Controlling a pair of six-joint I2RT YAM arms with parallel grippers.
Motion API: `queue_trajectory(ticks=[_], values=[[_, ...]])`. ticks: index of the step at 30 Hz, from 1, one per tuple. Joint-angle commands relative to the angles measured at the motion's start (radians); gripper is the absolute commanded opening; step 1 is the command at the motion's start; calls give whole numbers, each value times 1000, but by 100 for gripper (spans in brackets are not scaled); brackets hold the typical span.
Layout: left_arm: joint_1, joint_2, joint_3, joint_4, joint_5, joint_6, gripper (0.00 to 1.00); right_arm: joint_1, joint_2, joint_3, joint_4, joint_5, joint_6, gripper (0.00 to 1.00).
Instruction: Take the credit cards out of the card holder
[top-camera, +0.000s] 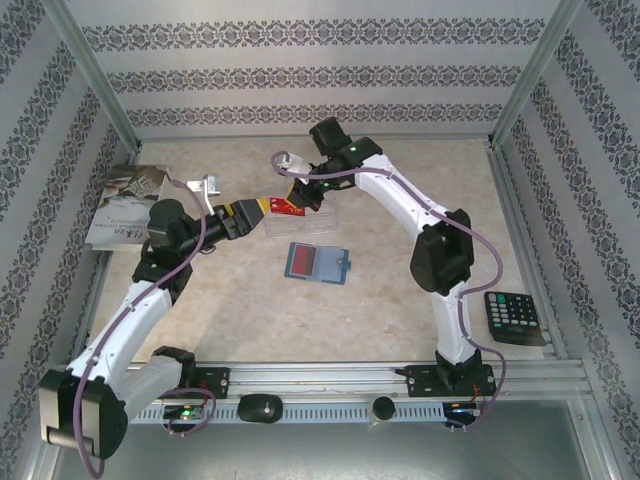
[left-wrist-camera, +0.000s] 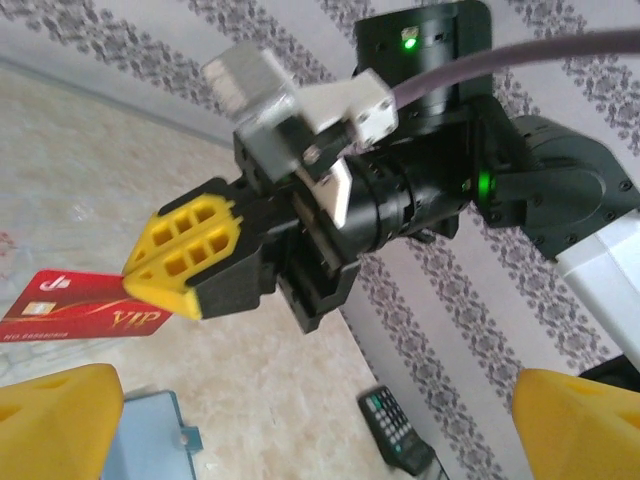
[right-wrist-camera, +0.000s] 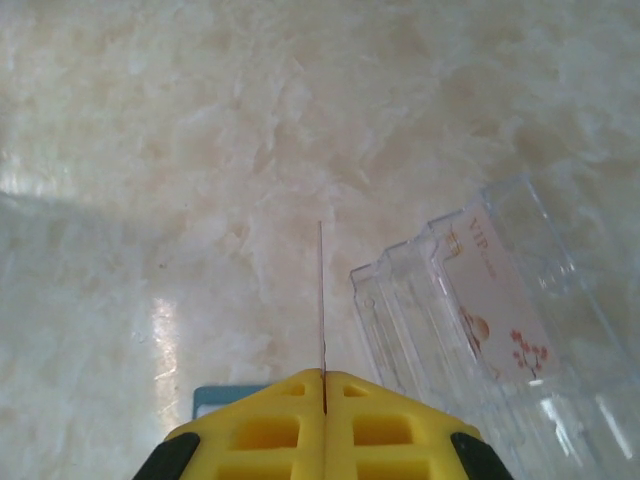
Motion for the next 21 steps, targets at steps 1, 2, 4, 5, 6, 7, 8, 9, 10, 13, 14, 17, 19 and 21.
queue_trajectory(ticks=[1,2,4,5,6,7,8,9,10,13,14,17,19,21], values=[[5,-37,16,-129,-98,80,100,-21,38,84,-56,68,-102,0],[4,-39,11,-133,-98,86,100,-29,47,97,-59,82,-116,0],[5,-40,-10,-131,-100,82,100,-50,70,124,-71,85,-142,0],[5,-40,-19,-130,-102,82,100,-59,80,135,-75,81,-150,0],[5,-36,-28,-130,-103,82,100,-71,89,145,-75,72,-159,0],[7,-31,-35,-132,-108,80,100,-83,98,156,-78,61,-163,0],[5,-26,-39,-136,-109,80,100,-93,104,166,-80,56,-168,0],[6,-20,-40,-135,-105,81,99,-102,116,179,-82,53,-174,0],[5,-11,-39,-133,-100,81,100,-109,130,203,-93,46,-183,0],[6,13,-27,-140,-96,84,100,-126,179,279,-138,20,-209,0],[6,21,-23,-143,-97,84,100,-133,199,303,-152,10,-218,0],[6,42,-13,-148,-98,87,100,-153,241,357,-187,-9,-239,0],[7,53,-11,-150,-101,93,100,-164,257,372,-198,-36,-245,0],[5,63,-4,-163,-108,101,100,-172,266,375,-206,-63,-252,0]])
